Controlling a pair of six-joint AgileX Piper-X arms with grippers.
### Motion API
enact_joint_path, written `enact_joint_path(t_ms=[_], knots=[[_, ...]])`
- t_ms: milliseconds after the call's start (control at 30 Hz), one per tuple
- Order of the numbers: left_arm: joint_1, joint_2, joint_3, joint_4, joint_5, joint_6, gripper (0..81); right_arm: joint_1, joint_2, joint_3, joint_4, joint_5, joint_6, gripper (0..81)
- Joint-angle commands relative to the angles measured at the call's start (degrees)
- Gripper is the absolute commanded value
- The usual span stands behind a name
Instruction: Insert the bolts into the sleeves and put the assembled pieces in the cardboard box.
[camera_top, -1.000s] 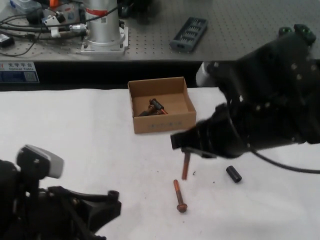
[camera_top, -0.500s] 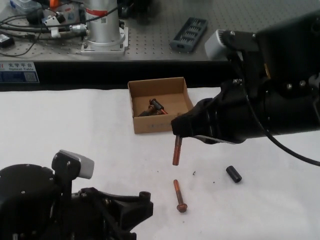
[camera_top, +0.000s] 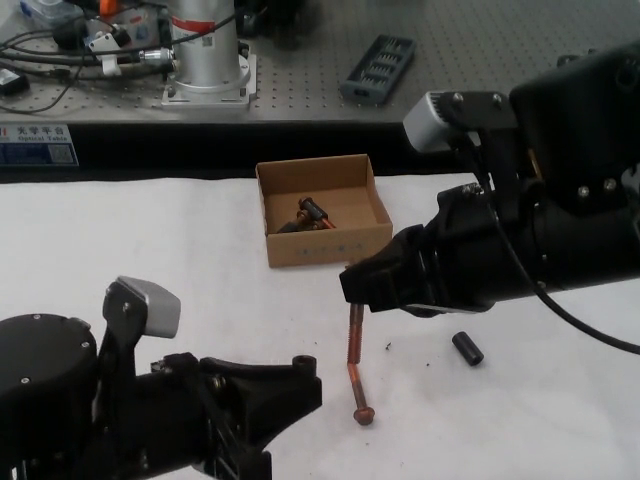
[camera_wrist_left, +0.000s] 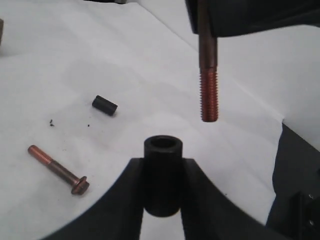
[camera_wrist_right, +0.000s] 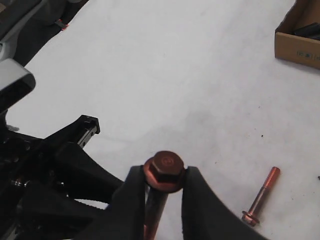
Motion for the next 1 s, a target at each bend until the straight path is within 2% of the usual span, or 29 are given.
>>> enact_joint_path(t_ms=[0, 367, 633, 800, 967], knots=[[-0.79, -0.04, -0.26, -1.27, 2.79, 3.41, 12.8, 0.09, -1.04, -0.12, -0.60, -1.25, -1.01, 2.2], [-5.03, 3.76, -0.88, -1.27, 2.79, 4.39, 12.8, 0.09, -1.04, 0.32, -1.10, -1.25, -3.60, 2.2], [-5.15, 5.12, -4.20, -1.49, 1.52, 6.29, 12.8, 0.09, -1.04, 1.29, -4.70, -1.25, -3.61, 2.2], [-5.15, 5.12, -4.17, 0.01, 0.21, 6.39, 12.8, 0.09, -1.04, 4.68, -8.55, -2.06, 0.53, 2.2], [-5.15, 5.12, -4.17, 1.26, 0.21, 7.01, 12.8, 0.09, -1.26, 5.07, -9.48, -2.07, 0.50, 2.2]])
